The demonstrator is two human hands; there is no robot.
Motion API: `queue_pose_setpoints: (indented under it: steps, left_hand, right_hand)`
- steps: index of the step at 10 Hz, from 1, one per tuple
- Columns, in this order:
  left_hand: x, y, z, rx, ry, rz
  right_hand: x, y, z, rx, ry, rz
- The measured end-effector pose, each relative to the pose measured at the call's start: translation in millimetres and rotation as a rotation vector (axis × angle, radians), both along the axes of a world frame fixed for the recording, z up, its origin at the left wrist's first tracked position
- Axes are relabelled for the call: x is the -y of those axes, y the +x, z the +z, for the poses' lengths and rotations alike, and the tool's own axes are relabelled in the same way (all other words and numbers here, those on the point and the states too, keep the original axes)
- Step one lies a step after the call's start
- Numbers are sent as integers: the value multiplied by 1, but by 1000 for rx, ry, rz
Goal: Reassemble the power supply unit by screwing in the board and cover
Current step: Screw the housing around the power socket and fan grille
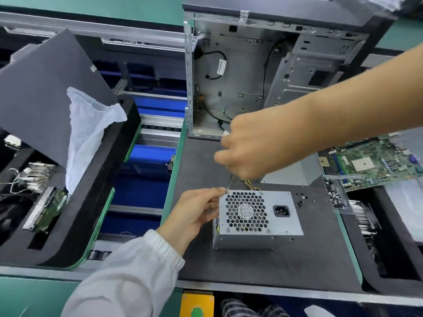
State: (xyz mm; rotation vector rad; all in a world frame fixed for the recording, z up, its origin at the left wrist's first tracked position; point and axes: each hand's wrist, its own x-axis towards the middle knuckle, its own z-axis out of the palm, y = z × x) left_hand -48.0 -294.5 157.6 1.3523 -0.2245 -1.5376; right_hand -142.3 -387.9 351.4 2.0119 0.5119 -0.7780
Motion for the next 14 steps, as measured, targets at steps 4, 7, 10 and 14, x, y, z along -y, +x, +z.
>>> queue_pose_setpoints:
  steps: [4, 7, 10, 14]
  left_hand:
    - [-6, -2, -4, 119, -113, -29]
    - [-7, -4, -4, 118, -154, -10]
    - [-7, -5, -6, 138, -134, -11]
    - [-5, -7, -6, 117, -131, -10]
  right_hand:
    - [31, 5, -9, 27, 846, -1970]
    - [-24, -3, -6, 109, 63, -18]
    - [24, 2, -13, 72, 688, -1711]
    - [-3, -16, -30, 356, 532, -877]
